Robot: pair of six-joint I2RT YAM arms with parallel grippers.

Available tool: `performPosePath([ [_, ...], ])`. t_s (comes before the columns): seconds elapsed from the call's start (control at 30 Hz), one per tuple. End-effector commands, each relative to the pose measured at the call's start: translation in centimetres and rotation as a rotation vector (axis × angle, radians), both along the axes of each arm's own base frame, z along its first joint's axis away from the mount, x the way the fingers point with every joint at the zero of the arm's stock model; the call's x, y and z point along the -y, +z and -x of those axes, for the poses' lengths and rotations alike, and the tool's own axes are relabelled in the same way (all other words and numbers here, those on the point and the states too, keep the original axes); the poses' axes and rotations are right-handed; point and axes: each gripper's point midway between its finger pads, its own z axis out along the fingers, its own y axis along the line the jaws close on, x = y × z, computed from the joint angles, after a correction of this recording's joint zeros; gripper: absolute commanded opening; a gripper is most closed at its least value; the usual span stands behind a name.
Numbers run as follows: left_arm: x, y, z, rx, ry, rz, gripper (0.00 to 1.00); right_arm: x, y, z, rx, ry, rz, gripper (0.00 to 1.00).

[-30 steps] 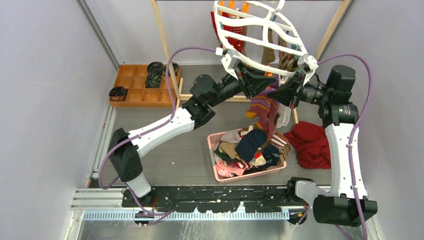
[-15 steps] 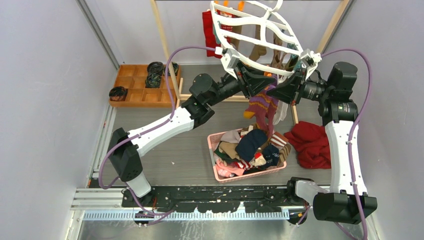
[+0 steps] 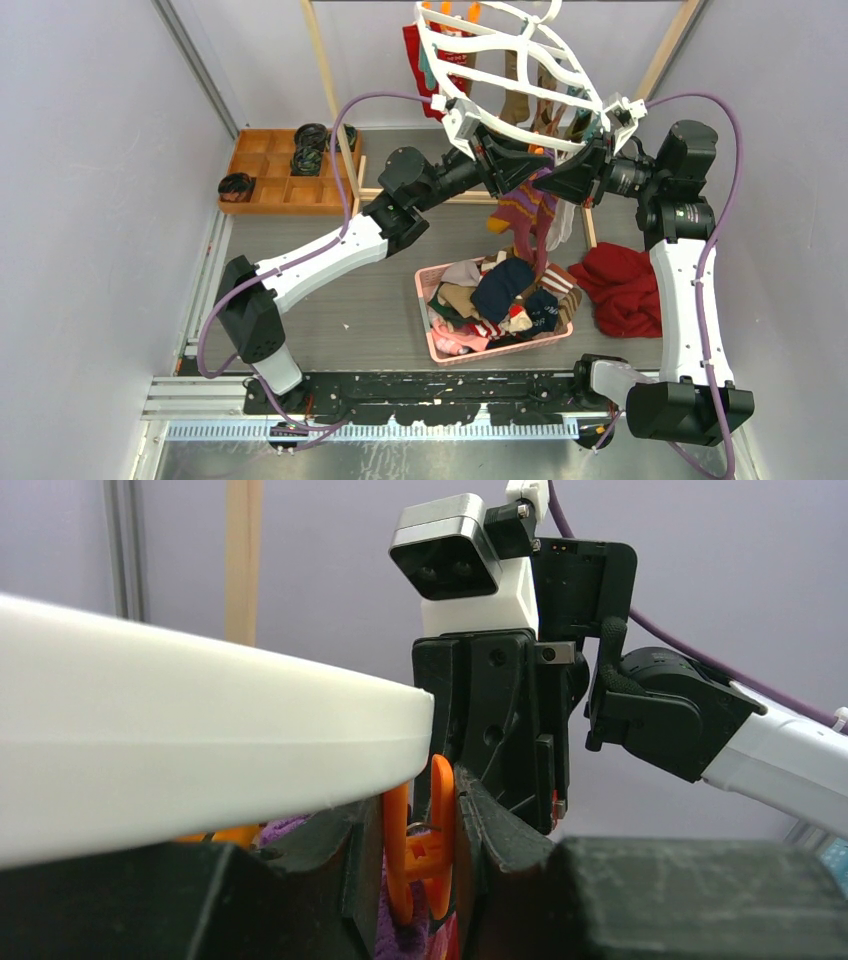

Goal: Clip the socks to the hanger
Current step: Clamp the sock onto the hanger.

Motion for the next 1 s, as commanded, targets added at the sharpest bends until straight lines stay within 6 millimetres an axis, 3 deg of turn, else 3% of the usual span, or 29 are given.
performPosePath([
  [0.0, -1.3, 3.8, 1.1, 0.132, 0.010, 0.069, 0.02, -0.2, 1.2, 0.9, 0.047, 0.025, -0.002, 0.01],
  [0.67, -2.1, 5.3, 1.4, 0.203, 0.014, 0.112, 0.01, -0.2, 0.8, 1.3, 0.002, 0.043, -0.011, 0.01],
  [0.97, -2.2, 5.0, 1.6, 0.235, -0.018, 0.100, 0.02, -0.3, 1.3, 1.6, 0.006, 0.058, -0.013, 0.01],
])
